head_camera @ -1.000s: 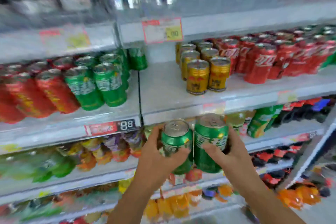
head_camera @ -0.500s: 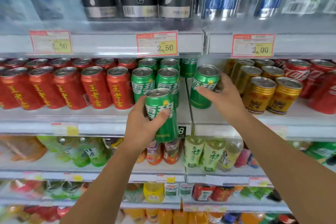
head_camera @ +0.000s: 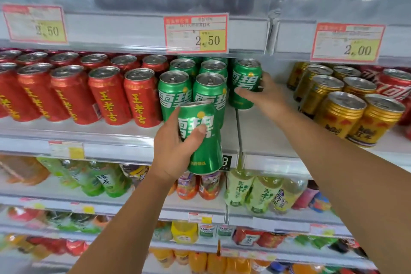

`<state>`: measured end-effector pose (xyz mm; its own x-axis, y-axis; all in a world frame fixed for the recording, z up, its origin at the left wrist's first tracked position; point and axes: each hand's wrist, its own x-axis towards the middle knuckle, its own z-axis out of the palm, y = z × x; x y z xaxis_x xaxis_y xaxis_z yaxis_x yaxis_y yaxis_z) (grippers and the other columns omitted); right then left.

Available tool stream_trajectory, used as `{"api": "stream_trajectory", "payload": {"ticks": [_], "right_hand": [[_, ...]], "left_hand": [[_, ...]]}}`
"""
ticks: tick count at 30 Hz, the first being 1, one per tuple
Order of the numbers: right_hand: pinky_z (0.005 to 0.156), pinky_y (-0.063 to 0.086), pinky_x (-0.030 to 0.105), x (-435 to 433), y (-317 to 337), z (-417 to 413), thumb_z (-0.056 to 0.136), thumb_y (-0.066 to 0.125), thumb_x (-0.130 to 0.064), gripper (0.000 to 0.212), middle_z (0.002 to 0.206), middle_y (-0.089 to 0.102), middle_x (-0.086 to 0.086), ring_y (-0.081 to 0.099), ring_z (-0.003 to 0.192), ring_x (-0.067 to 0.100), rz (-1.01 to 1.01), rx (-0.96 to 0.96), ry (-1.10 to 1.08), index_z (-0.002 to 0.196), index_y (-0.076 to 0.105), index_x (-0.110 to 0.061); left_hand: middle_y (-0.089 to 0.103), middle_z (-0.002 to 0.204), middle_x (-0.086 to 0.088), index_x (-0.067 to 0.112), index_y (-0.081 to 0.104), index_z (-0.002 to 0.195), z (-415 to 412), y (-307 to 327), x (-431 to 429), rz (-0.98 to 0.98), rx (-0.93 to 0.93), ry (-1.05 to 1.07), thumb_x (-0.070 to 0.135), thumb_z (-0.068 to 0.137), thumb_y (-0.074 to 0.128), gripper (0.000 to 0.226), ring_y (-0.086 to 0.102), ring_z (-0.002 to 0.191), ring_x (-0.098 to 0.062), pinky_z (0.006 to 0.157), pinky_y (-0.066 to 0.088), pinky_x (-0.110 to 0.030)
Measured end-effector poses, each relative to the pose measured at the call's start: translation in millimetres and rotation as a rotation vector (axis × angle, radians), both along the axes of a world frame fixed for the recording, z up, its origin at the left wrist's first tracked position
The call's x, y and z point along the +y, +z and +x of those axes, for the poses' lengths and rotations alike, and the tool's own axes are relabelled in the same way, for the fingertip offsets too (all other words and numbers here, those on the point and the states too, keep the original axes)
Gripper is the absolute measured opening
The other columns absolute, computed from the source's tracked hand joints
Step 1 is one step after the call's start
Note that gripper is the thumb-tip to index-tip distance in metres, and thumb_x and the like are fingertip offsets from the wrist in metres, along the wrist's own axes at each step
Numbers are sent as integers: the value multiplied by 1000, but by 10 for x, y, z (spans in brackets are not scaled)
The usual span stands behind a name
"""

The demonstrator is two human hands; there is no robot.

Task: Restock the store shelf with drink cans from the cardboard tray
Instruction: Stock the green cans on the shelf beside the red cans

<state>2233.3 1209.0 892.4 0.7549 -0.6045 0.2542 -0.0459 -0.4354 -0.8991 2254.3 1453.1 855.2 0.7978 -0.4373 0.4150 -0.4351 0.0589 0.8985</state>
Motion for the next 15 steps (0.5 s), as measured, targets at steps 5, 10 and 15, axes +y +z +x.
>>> {"api": "stream_trajectory", "payload": {"ticks": [5, 10, 15], "right_hand": [[85, 47, 23, -46, -49, 72, 76, 81, -22, 69, 118, 58, -2, 56, 106, 13, -27, 51, -33, 134, 44, -12], [83, 41, 22, -38, -53, 201, 80, 78, -27, 62, 125, 59, 6, 56, 108, 16, -41, 65, -115, 127, 43, -7], [87, 41, 23, -47, -133, 277, 83, 75, -31, 62, 129, 58, 6, 54, 106, 14, -34, 73, -113, 129, 40, -10]], "left_hand": [[69, 119, 5, 32, 61, 121, 7, 8, -5, -7, 27, 11, 61, 77, 59, 53, 63, 114, -22, 95, 49, -56], [69, 120, 3, 33, 61, 122, 38, 0, -26, -9, 38, 0, 65, 77, 60, 55, 63, 114, -26, 96, 48, -57], [69, 120, 4, 29, 60, 124, 27, 3, -27, -7, 45, 1, 64, 76, 60, 59, 63, 114, -24, 96, 49, -56]]}}
